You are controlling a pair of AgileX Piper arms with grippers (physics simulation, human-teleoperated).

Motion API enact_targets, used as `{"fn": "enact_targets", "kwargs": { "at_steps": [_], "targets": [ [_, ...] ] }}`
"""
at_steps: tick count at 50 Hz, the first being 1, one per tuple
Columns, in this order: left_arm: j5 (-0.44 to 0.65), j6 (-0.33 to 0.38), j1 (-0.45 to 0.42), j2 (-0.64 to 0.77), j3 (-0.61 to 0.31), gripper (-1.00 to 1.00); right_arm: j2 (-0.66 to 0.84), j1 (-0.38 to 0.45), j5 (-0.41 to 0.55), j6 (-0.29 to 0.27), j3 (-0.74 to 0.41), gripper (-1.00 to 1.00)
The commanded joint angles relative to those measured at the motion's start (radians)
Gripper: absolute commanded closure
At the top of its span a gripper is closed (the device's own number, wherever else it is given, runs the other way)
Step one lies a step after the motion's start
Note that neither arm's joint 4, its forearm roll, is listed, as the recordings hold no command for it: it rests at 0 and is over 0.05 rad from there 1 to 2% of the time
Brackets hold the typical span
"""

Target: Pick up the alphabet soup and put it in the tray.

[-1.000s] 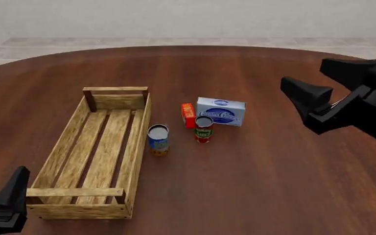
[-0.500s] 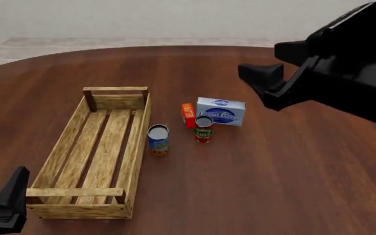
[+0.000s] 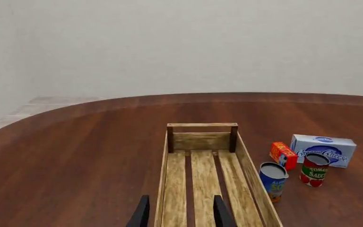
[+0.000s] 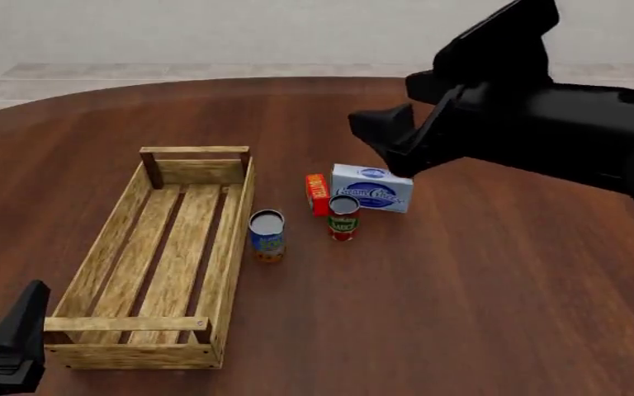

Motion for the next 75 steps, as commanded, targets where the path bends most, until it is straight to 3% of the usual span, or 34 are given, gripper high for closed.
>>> {"fn": "enact_targets", "kwargs": {
  "at_steps": [1,39,75],
  "targets": [
    [0.001,0.000,0.001,-0.003,0.002,-1.00,0.057,0.027,0.032,-0.009,-0.060,-1.00],
    [0.000,0.000,0.001,-0.002,0.002,-1.00,0.223,0.077,-0.003,0.031,-0.129,-1.00],
    [0.000,0.000,0.001,-0.002,0.002,-1.00,0.312,0.073,-0.089,0.069,-0.101,-1.00]
  ]
}}
